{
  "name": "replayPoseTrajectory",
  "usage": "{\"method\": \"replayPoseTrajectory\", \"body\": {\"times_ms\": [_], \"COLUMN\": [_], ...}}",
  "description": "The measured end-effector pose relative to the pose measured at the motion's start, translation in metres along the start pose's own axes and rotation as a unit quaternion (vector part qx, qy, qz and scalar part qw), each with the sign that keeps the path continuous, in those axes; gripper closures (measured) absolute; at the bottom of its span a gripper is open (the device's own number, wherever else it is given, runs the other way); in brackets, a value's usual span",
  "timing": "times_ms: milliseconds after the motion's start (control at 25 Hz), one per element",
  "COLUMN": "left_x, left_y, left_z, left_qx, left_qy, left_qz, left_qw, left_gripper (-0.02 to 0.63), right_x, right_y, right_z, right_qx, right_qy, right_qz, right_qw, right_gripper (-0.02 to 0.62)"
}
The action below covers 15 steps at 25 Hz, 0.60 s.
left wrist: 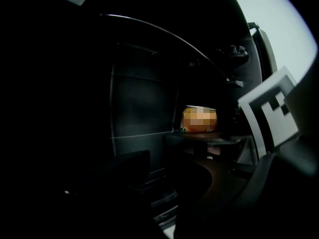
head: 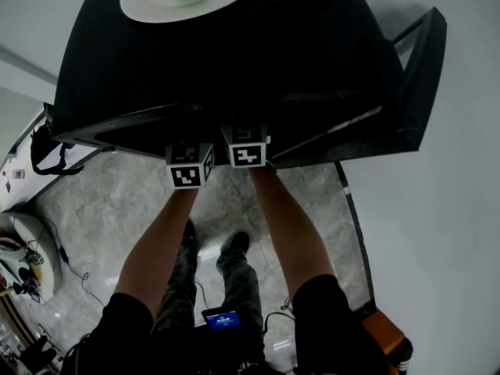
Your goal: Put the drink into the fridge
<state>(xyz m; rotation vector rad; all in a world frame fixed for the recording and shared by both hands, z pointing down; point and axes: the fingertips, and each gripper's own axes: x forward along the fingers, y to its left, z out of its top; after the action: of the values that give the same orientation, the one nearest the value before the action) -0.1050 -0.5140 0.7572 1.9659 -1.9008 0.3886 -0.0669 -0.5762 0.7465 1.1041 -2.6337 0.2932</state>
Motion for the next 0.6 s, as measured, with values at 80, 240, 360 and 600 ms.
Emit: {"method": "replayPoseTrajectory", "body": {"times_ms": [80, 240, 360, 600], "left_x": [-0.002, -0.014, -0.023, -0.051], "left_y": [0.000, 0.003, -0.001, -0.025], "left_z": [0.001, 0.000, -0.001, -0.001], "left_qx": [-0.001, -0.006, -0.006, 0.033], "left_qy": [0.004, 0.009, 0.014, 0.037], "left_qz": [0.002, 0.008, 0.004, -0.063], "left_qw": [1.0000, 0.9999, 0.9999, 0.9968], "left_gripper": [0.528, 0.528, 0.528, 0.529], "right_x": [-0.004, -0.020, -0.037, -0.084], "right_y": [0.002, 0.002, 0.000, 0.012], "right_z": [-0.003, -0.009, -0.016, -0.008], "right_qx": [-0.010, -0.014, -0.005, 0.009], "right_qy": [0.007, 0.025, 0.042, 0.069], "right_qz": [0.007, 0.003, -0.002, 0.003], "right_qw": [1.000, 1.000, 0.999, 0.998], "right_gripper": [0.235, 0.235, 0.235, 0.236]}}
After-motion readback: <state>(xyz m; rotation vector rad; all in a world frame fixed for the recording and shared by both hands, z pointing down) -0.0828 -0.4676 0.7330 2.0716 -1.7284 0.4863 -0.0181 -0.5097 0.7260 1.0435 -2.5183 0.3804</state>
